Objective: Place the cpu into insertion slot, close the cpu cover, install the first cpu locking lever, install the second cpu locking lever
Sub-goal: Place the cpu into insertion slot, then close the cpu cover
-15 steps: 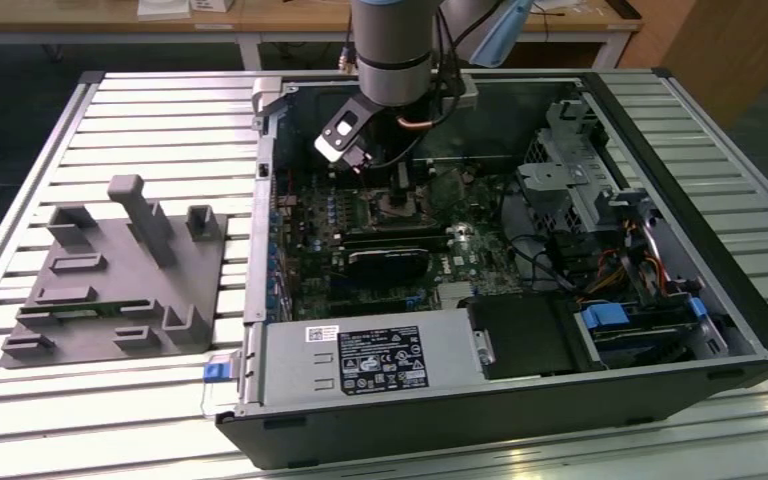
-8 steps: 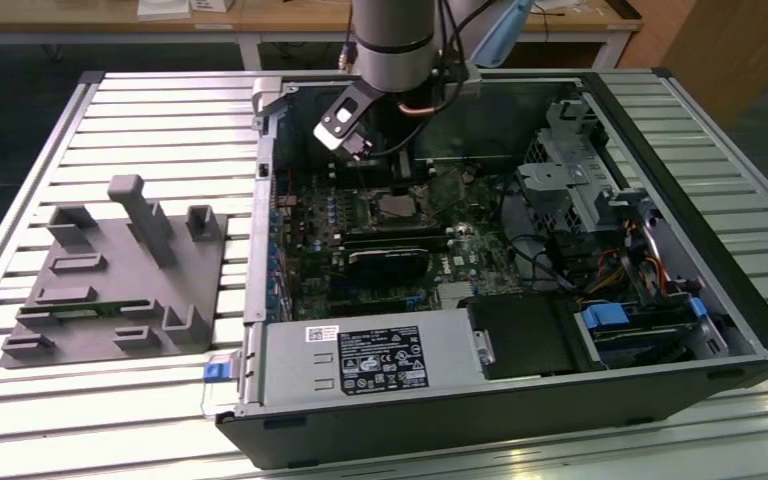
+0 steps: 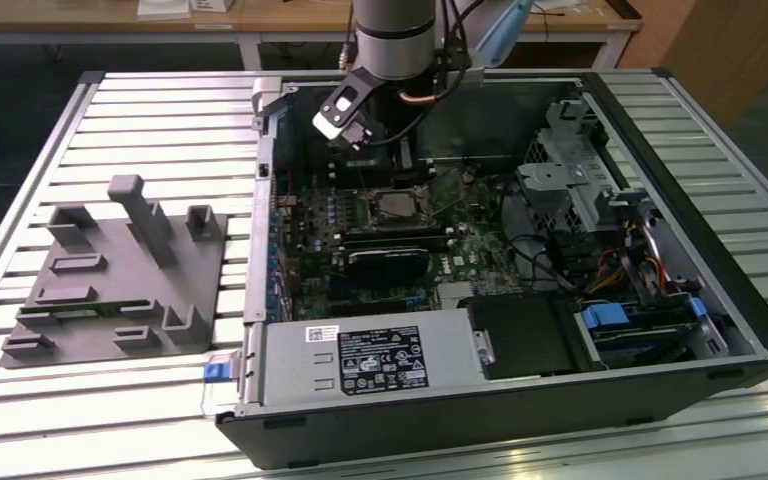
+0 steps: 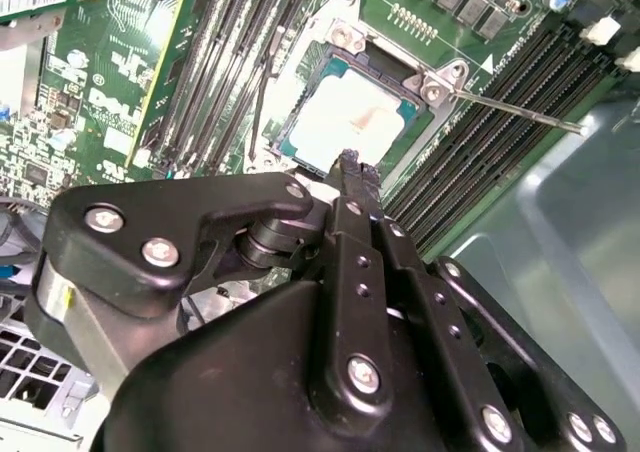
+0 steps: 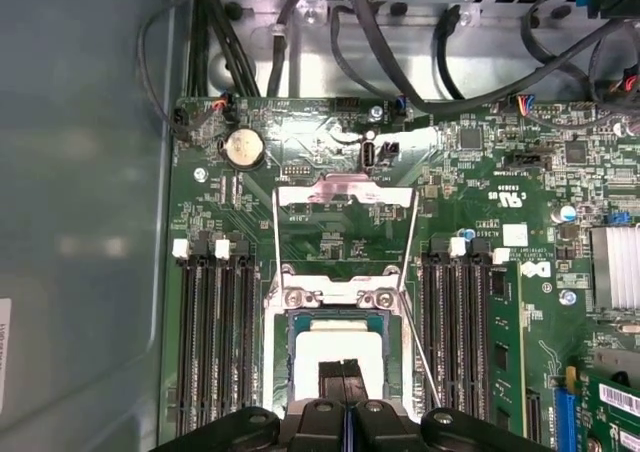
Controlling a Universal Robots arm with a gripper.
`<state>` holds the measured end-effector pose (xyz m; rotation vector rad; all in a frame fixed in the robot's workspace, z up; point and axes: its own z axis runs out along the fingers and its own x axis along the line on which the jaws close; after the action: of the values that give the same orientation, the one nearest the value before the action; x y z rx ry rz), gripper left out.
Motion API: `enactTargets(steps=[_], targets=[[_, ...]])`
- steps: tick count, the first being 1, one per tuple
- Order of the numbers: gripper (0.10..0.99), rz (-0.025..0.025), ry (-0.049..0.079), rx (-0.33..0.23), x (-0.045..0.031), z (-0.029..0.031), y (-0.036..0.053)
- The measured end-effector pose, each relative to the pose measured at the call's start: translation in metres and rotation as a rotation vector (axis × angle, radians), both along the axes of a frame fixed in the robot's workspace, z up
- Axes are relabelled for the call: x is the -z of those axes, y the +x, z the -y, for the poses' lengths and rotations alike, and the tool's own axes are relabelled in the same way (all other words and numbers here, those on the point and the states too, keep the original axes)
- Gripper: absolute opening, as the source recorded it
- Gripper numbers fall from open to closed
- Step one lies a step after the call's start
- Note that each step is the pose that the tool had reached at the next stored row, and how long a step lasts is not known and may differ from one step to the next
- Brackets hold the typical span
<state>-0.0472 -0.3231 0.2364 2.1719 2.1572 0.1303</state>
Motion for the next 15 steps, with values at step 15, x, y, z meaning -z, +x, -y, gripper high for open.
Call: enactTargets(steps=[15], targets=[[0.106,-0.0001,0.0,0.001,-0.0002,0.0,0.0]])
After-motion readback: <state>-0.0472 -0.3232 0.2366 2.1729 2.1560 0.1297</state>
